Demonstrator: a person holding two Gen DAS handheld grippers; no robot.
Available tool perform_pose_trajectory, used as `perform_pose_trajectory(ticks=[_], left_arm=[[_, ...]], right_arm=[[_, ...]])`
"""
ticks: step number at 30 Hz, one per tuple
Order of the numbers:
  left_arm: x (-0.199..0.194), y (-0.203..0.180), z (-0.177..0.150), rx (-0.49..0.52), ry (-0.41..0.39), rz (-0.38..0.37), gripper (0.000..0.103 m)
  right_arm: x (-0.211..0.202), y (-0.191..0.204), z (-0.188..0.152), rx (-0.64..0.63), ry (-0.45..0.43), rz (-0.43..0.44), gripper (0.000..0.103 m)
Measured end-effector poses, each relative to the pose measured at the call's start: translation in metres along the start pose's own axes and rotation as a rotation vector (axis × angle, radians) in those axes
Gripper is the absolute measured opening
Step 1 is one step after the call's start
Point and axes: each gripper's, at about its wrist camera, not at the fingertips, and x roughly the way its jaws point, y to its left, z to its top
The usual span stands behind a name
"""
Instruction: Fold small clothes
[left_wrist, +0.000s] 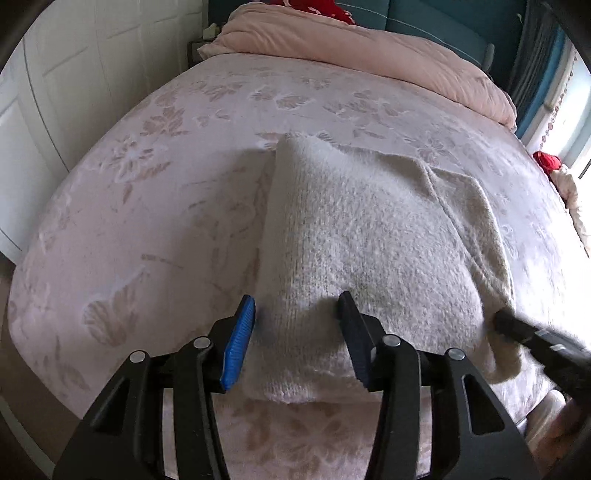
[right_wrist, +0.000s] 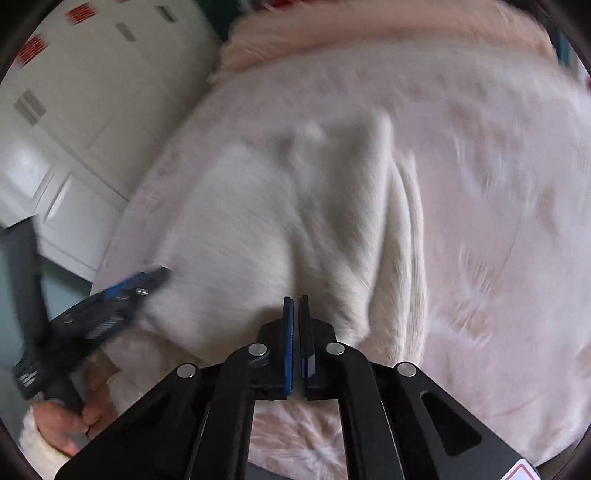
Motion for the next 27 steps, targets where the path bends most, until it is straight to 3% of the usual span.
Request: perform_pose_trajectory(ticks=[2, 3, 4, 7, 9, 10, 13, 14, 17, 19, 21, 22, 23, 25, 27], left_arm=[[0.001, 0.0, 0.0, 0.008, 0.002, 0.004, 0.045], [0.002, 0.001, 0.0, 0.005, 0.002, 0.003, 0.046], [0.001, 0.001, 0.0, 0.002, 0.002, 0.0, 0.046], [-0.002, 0.0, 0.0, -0.005, 0.002, 0.006, 0.046], [-0.004, -0.001, -0.001, 0.015, -0.005, 0.015, 0.046], [-0.004, -0.001, -0.002, 0.021, -0.005, 0.016, 0.046], [-0.004, -0.001, -0.001, 0.027, -0.004, 0.019, 0.046], [-0.003, -0.001, -0.001, 0.025, -0.003, 0.019, 0.046], [-0.003, -0.001, -0.001, 0.02, -0.003, 0.03, 0.053], [0.0, 0.004, -0.001, 0.002, 0.0, 0.031, 0.061], [0.004, 0.01, -0.001, -0.029, 0.014, 0.0, 0.061], [0.007, 0.014, -0.001, -0.049, 0.021, -0.02, 0.061], [0.009, 0.017, 0.001, -0.068, 0.03, -0.046, 0.06], [0.008, 0.017, 0.002, -0.074, 0.038, -0.07, 0.052], [0.002, 0.011, 0.005, -0.048, 0.022, -0.055, 0.049]], right_arm=[[0.013, -0.003, -0.008, -0.01, 0.048, -0.027, 0.002], [0.033, -0.011, -0.017, -0.002, 0.114, -0.061, 0.0], [0.043, -0.013, -0.023, 0.017, 0.147, -0.046, 0.0], [0.018, -0.014, -0.024, 0.076, 0.081, 0.004, 0.001], [-0.001, -0.013, -0.022, 0.072, 0.04, 0.003, 0.008], [-0.009, -0.014, -0.021, 0.075, 0.017, -0.002, 0.013], [-0.008, -0.037, -0.017, 0.136, -0.019, -0.052, 0.062], [0.0, -0.046, -0.015, 0.158, -0.007, -0.076, 0.069], [0.025, -0.065, -0.006, 0.221, 0.062, -0.043, 0.07], [0.047, -0.076, -0.011, 0.288, 0.107, 0.029, 0.072], [0.062, -0.08, -0.014, 0.342, 0.129, 0.114, 0.07], [0.062, -0.078, -0.013, 0.341, 0.122, 0.139, 0.05], [0.06, -0.075, -0.011, 0.331, 0.126, 0.146, 0.04], [0.036, -0.065, 0.001, 0.259, 0.079, 0.125, 0.033], [0.002, -0.054, 0.008, 0.197, 0.006, 0.106, 0.028]])
